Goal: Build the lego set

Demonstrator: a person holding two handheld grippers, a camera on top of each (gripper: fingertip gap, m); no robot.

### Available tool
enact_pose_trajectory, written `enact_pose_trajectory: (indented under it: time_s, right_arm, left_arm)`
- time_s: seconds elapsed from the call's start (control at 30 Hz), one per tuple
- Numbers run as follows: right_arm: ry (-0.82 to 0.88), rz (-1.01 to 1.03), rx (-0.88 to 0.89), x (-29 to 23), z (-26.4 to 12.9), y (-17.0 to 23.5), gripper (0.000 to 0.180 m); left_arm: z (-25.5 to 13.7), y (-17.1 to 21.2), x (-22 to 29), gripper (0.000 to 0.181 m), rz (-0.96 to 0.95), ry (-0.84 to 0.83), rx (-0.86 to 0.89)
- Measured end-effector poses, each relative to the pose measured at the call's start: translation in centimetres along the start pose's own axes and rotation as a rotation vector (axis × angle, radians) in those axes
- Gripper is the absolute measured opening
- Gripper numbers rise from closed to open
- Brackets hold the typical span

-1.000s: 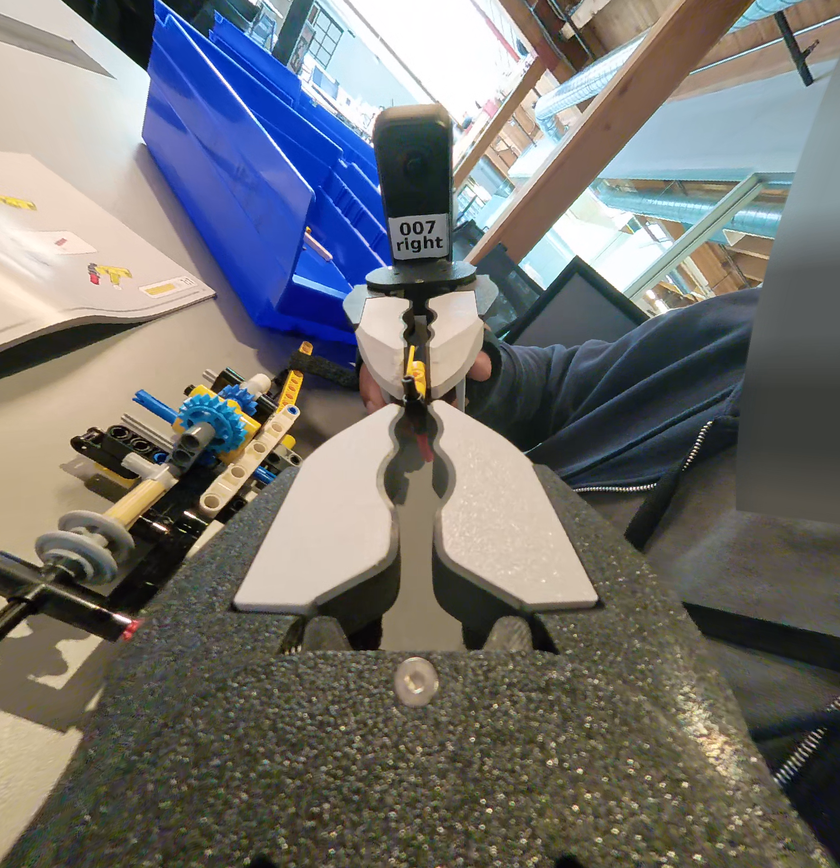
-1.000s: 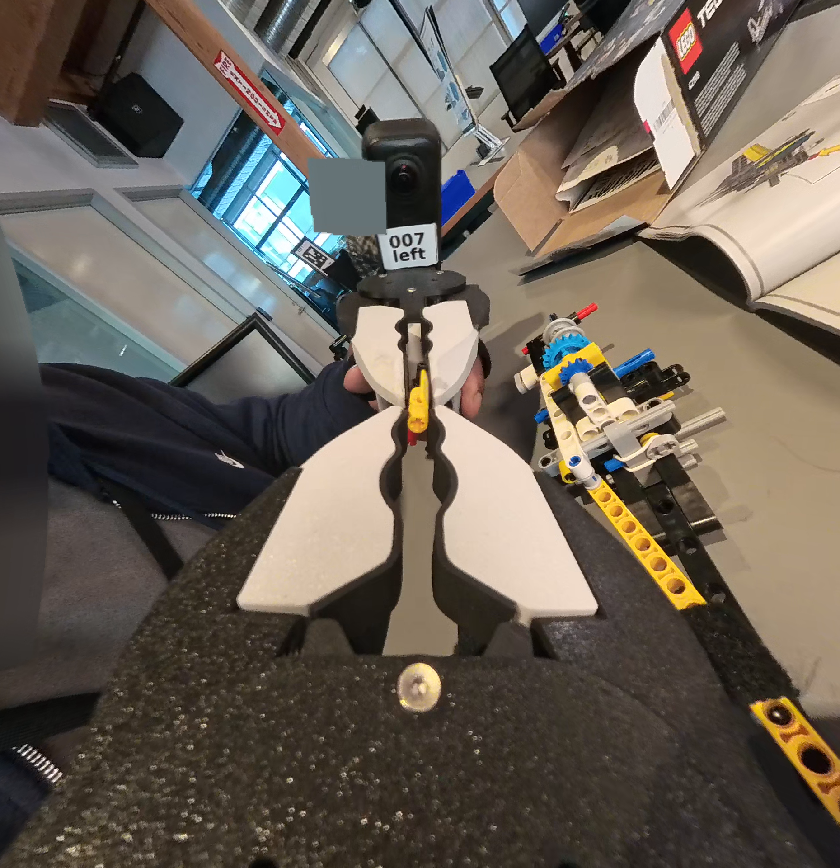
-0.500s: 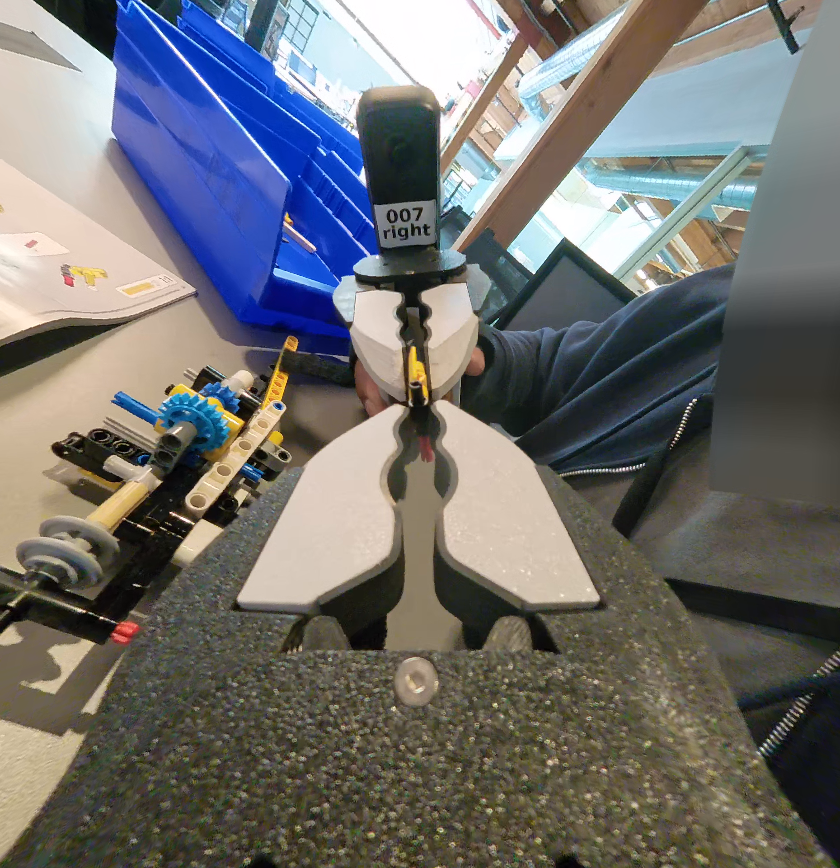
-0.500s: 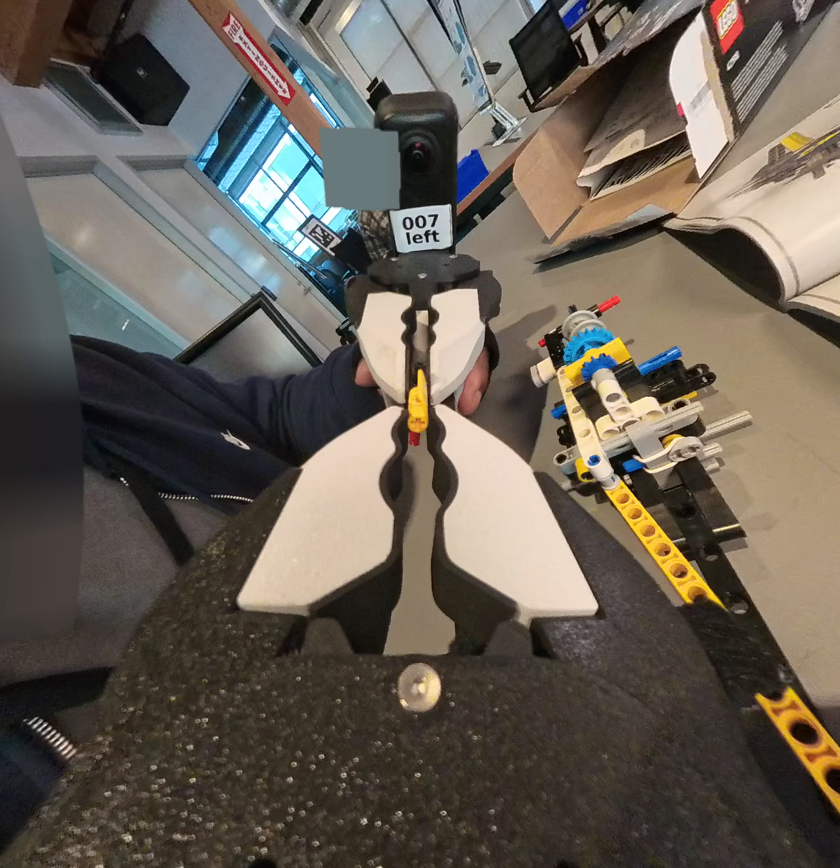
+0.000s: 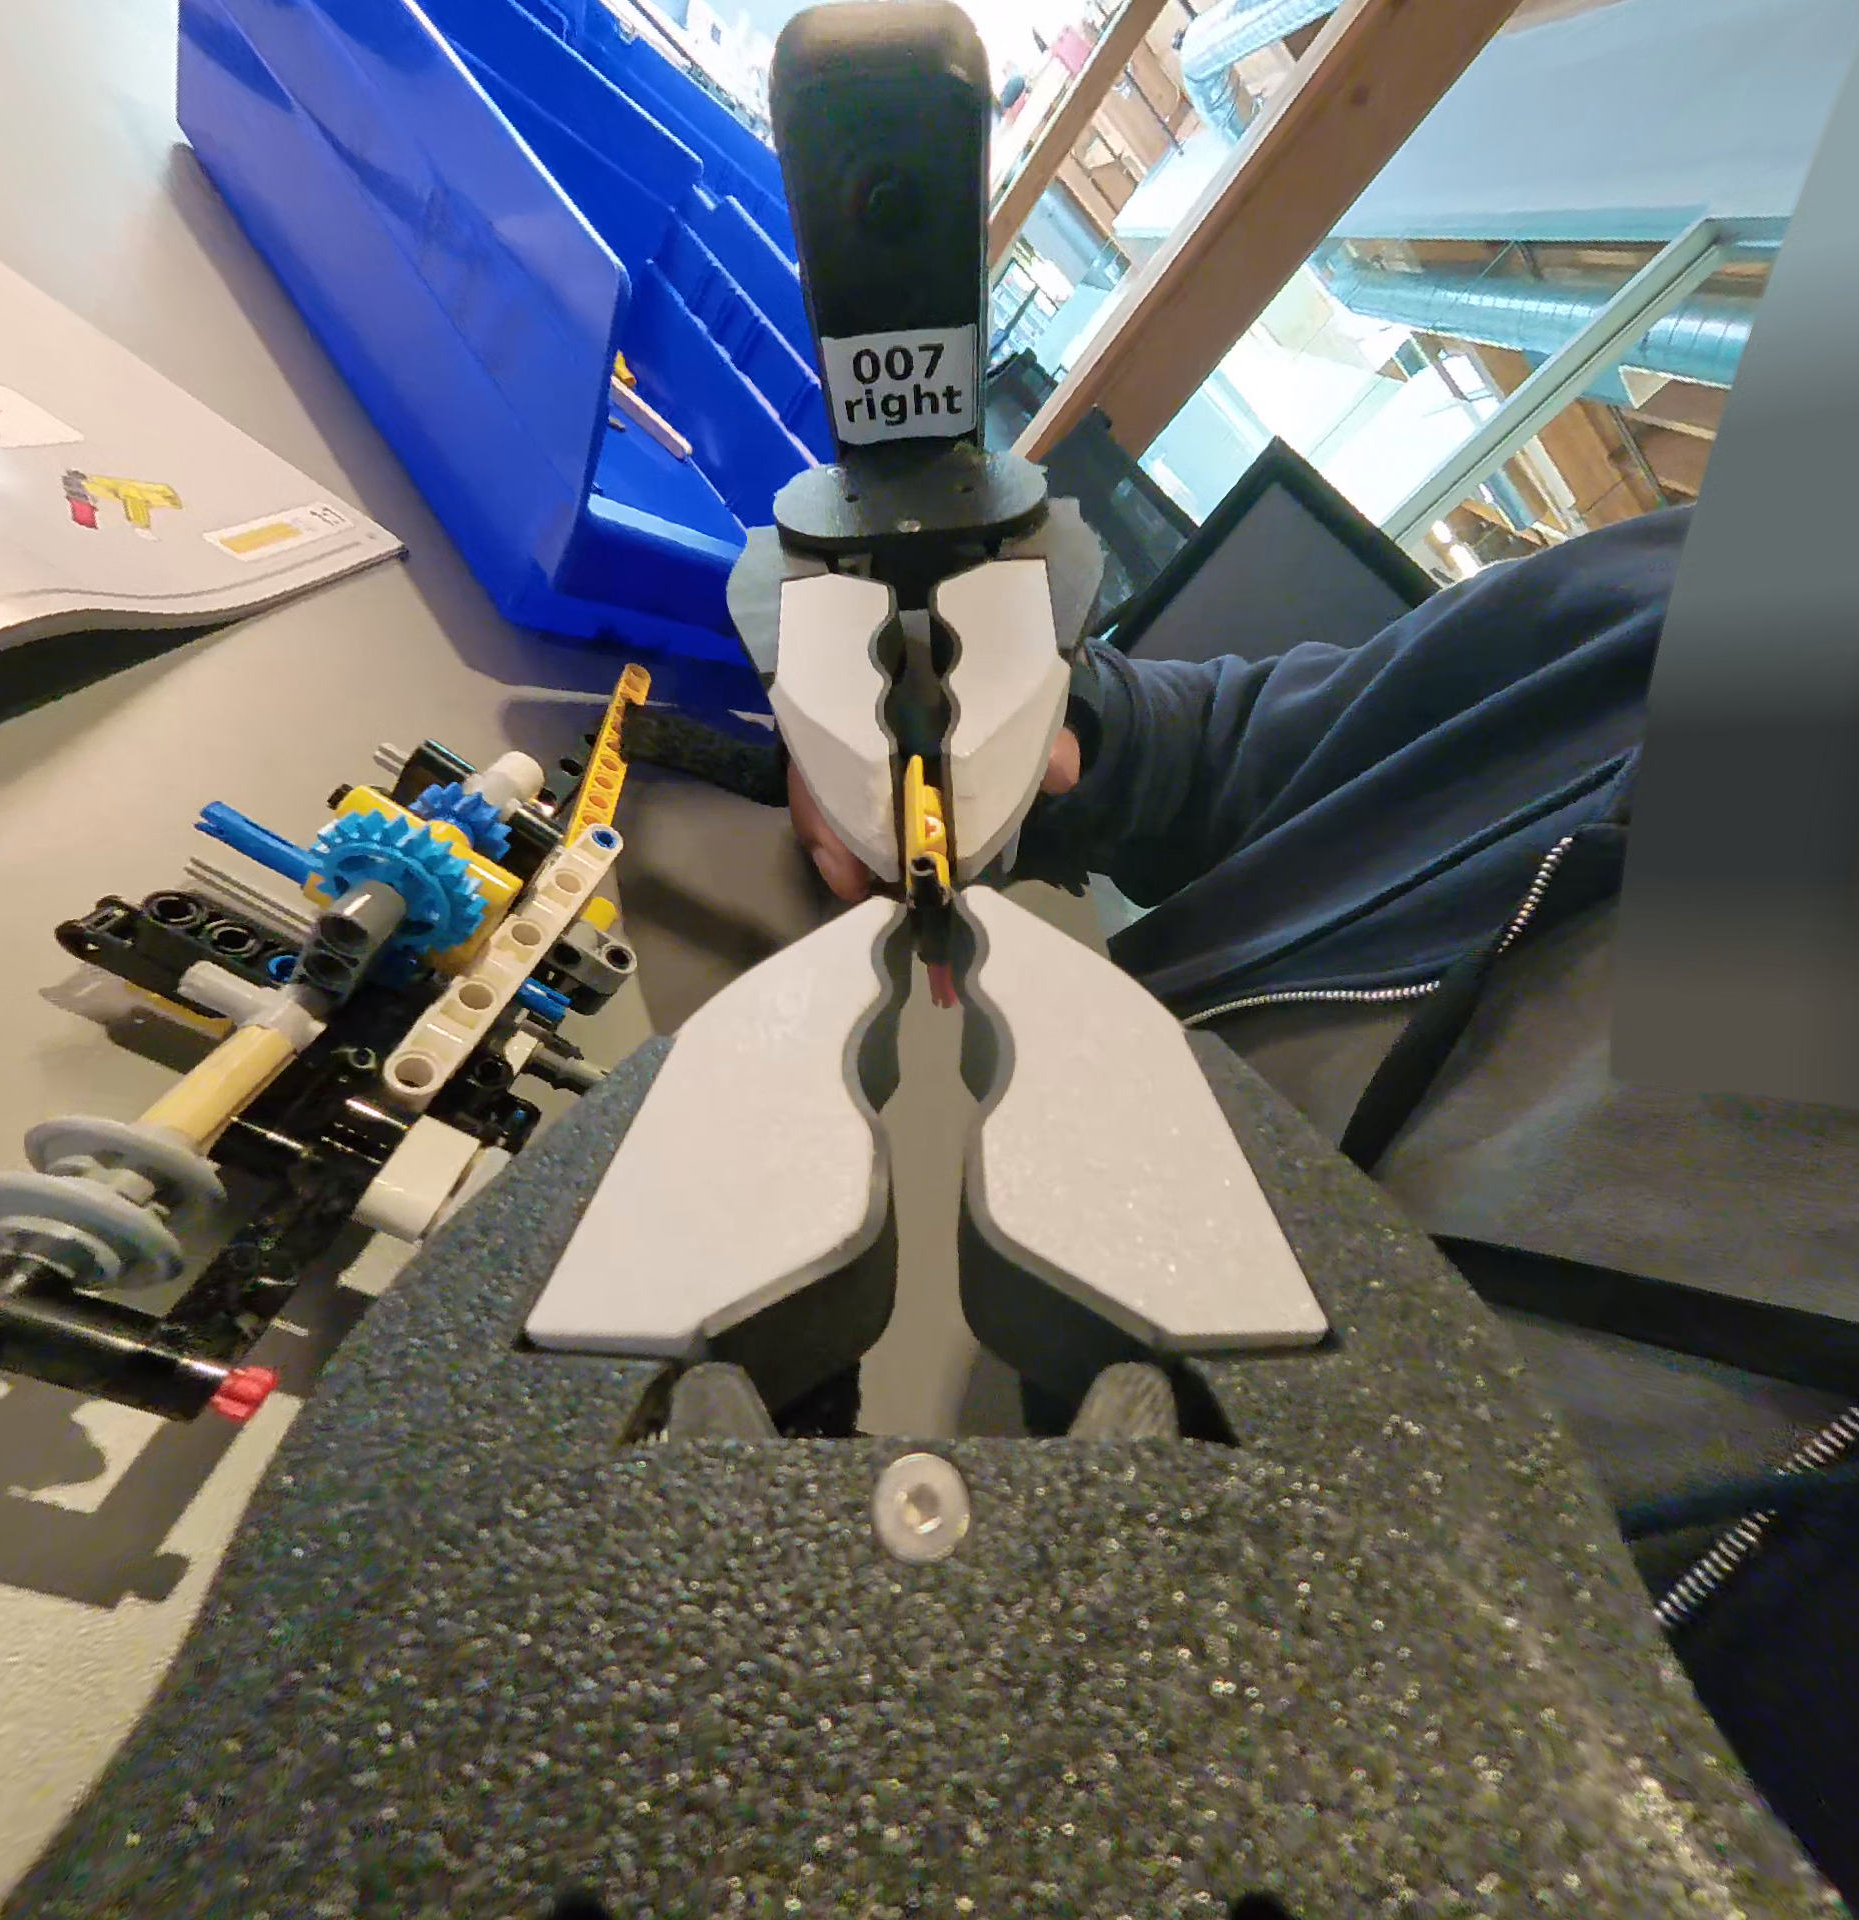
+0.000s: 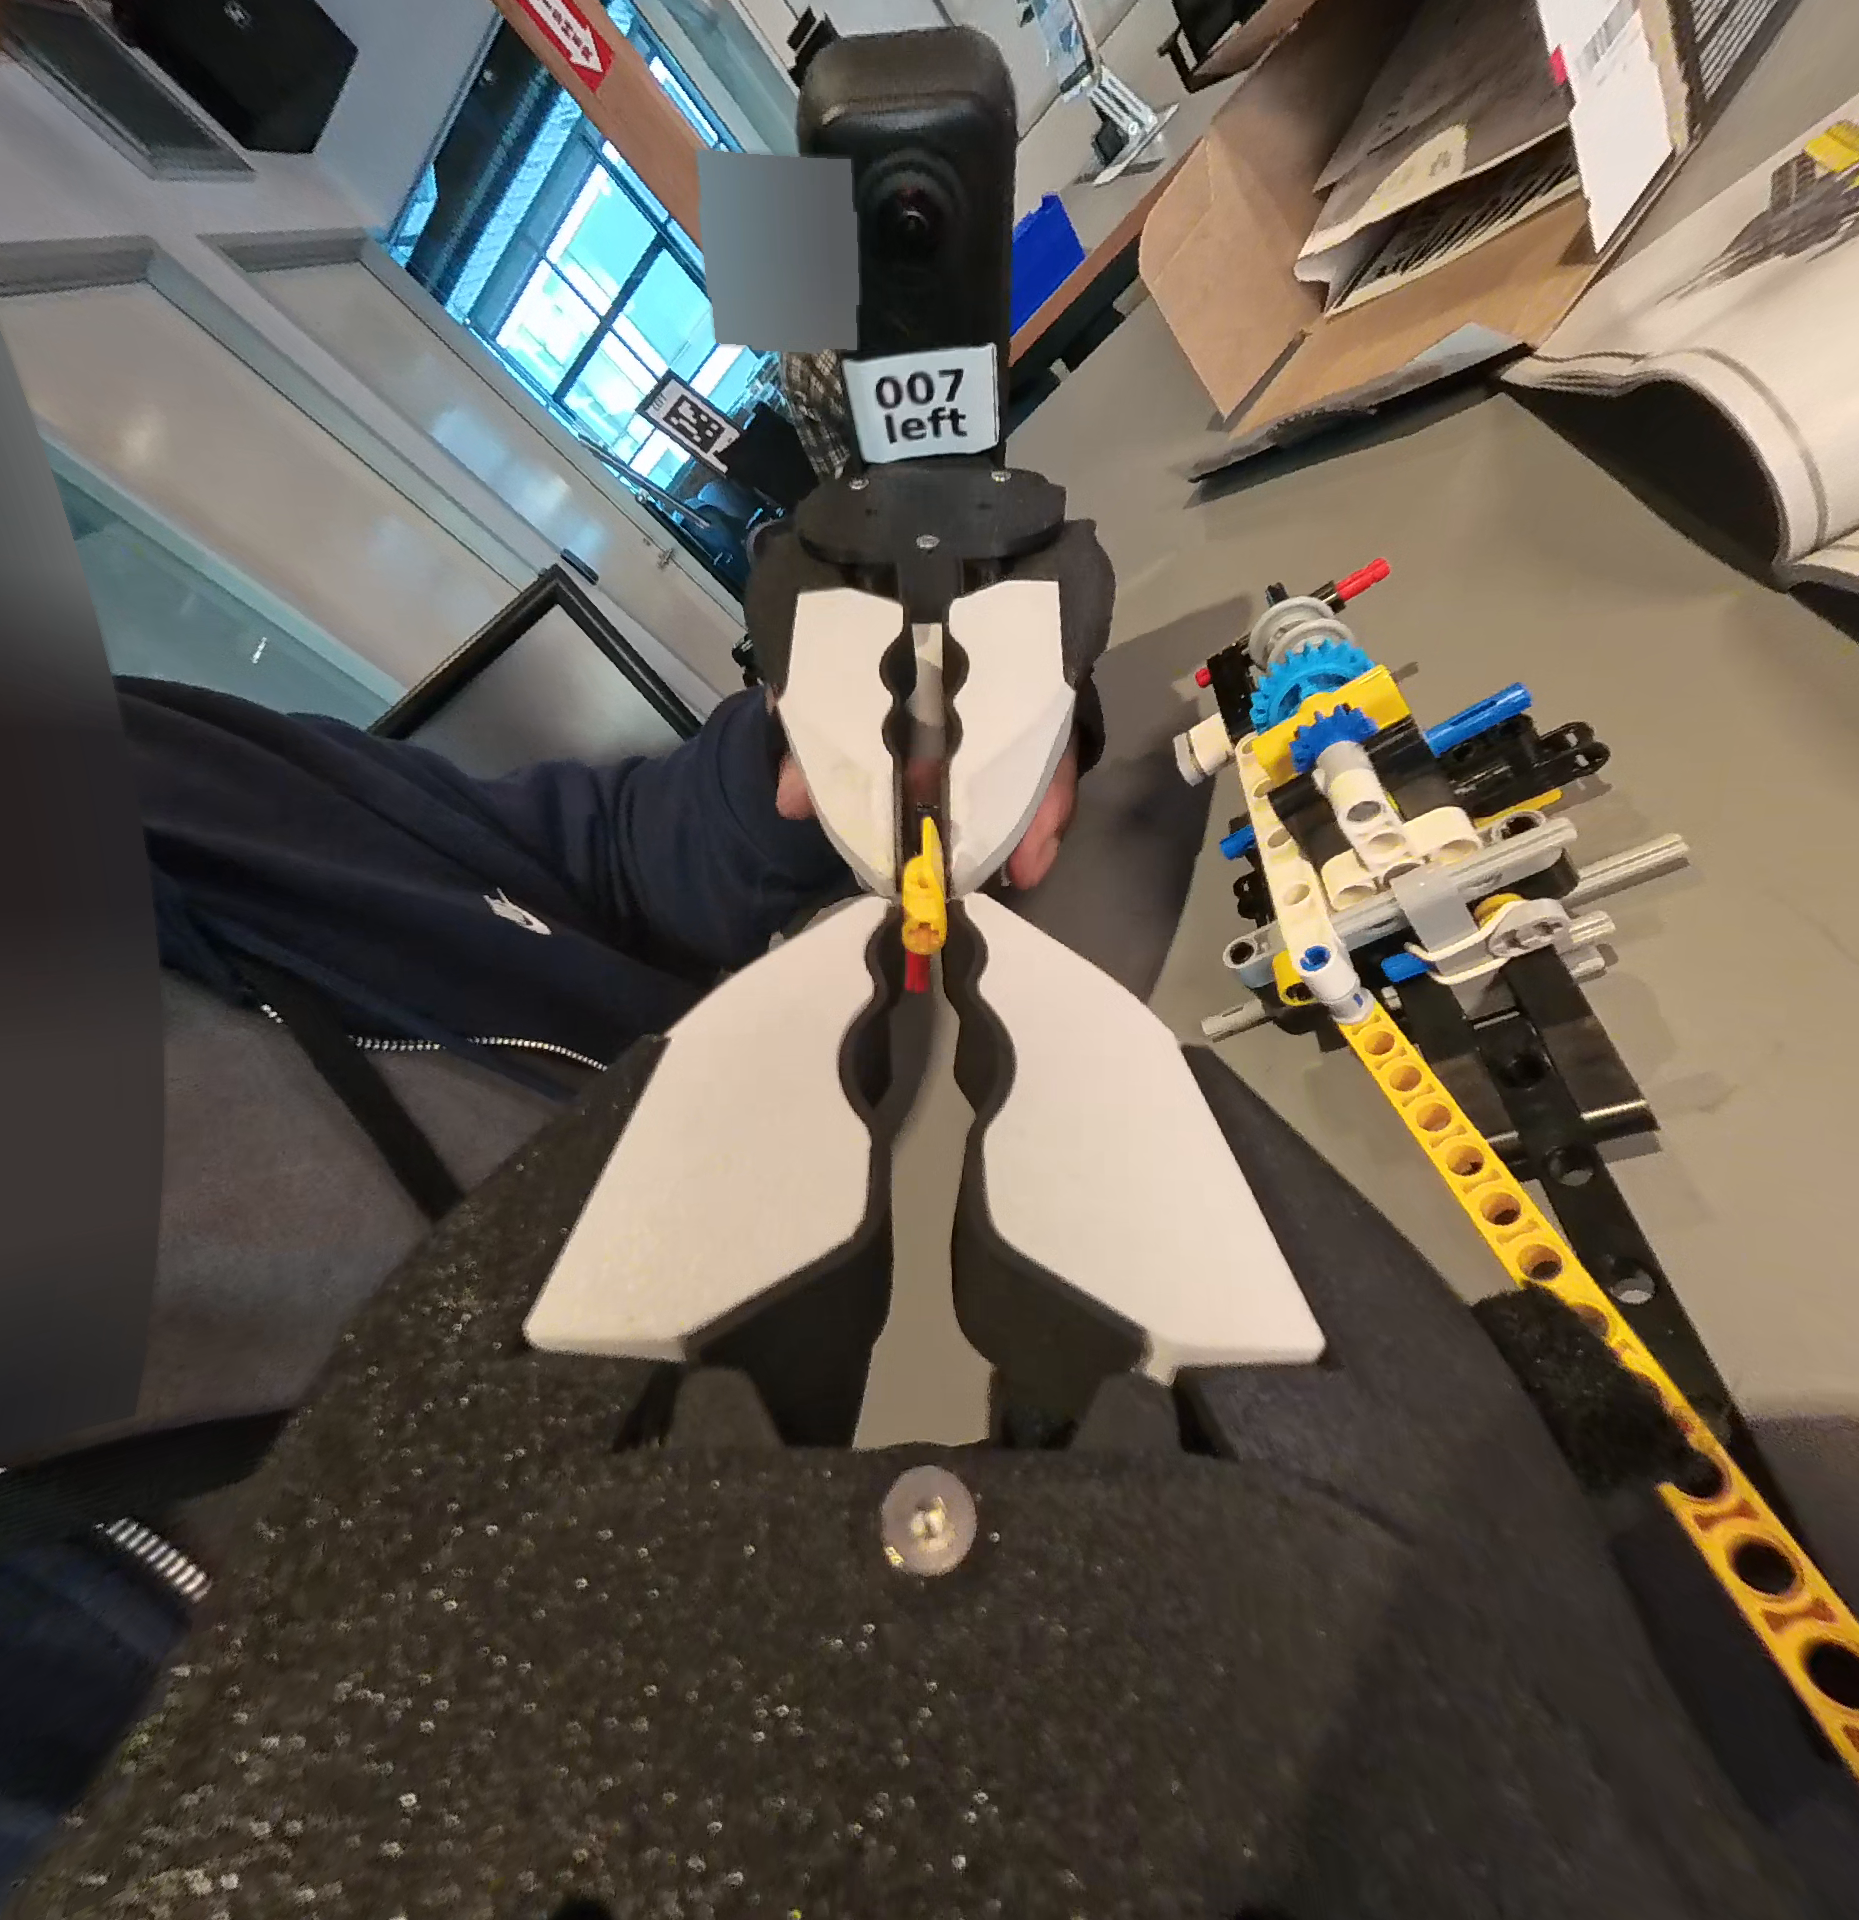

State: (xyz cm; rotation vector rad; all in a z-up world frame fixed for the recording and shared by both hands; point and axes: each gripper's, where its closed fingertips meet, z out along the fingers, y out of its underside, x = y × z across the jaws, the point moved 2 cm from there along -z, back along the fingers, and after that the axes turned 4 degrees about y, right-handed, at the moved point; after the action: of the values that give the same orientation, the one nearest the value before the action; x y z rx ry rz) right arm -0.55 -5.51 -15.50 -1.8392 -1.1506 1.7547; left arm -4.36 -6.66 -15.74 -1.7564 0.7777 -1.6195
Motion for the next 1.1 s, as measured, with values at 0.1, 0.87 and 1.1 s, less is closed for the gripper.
enact_pose_trajectory:
  time_s: [0.1,0.87,1.1]
  right_arm:
    - [0.000,0.008,-0.003,0.0,0.0,0.1,0.007]
    - [0.011,0.031,0.080,0.3,-0.5,-1.3,0.008]
    - [-0.023,0.137,0.124,0.5,-0.7,-1.6,0.008]
  left_arm:
    - [0.0,0.1,0.0,0.006,-0.003,0.000,-0.005]
    - [-0.5,-0.8,-0.2,0.007,-0.132,0.037,0.089]
    - [-0.6,-1.2,-0.4,0.010,-0.166,0.043,0.121]
